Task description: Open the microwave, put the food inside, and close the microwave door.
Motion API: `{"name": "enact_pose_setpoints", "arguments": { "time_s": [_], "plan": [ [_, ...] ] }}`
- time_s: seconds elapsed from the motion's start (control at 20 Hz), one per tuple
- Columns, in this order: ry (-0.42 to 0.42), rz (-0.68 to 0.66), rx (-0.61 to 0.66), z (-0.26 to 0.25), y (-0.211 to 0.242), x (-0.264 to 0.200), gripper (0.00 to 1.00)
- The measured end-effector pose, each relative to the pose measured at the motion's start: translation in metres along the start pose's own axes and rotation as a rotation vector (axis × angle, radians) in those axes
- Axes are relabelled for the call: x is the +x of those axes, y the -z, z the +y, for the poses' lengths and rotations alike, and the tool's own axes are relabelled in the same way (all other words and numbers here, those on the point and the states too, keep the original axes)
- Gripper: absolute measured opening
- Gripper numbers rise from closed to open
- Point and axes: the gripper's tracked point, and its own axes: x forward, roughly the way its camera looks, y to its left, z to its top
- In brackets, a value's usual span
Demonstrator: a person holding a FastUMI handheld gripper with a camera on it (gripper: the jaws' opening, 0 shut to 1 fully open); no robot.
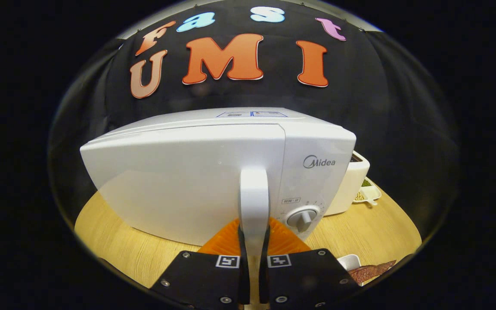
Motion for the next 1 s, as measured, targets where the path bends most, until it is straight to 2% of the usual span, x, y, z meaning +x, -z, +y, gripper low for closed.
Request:
{"name": "enact_pose_setpoints", "arguments": {
  "time_s": [0.2, 0.3, 0.4, 0.8, 1.0],
  "plan": [
    [0.020, 0.033, 0.015, 0.002, 0.010, -0.016, 0.09],
    [0.030, -0.025, -0.059, 0.007, 0.009, -0.038, 0.09],
    [0.021, -0.031, -0.074, 0.013, 0.022, -0.059, 0.09],
    [-0.110, -0.006, -0.089, 0.051, 0.058, -0.128, 0.09],
    [-0.233, 0.033, -0.096, 0.088, 0.076, -0.169, 0.09]
  ]
}}
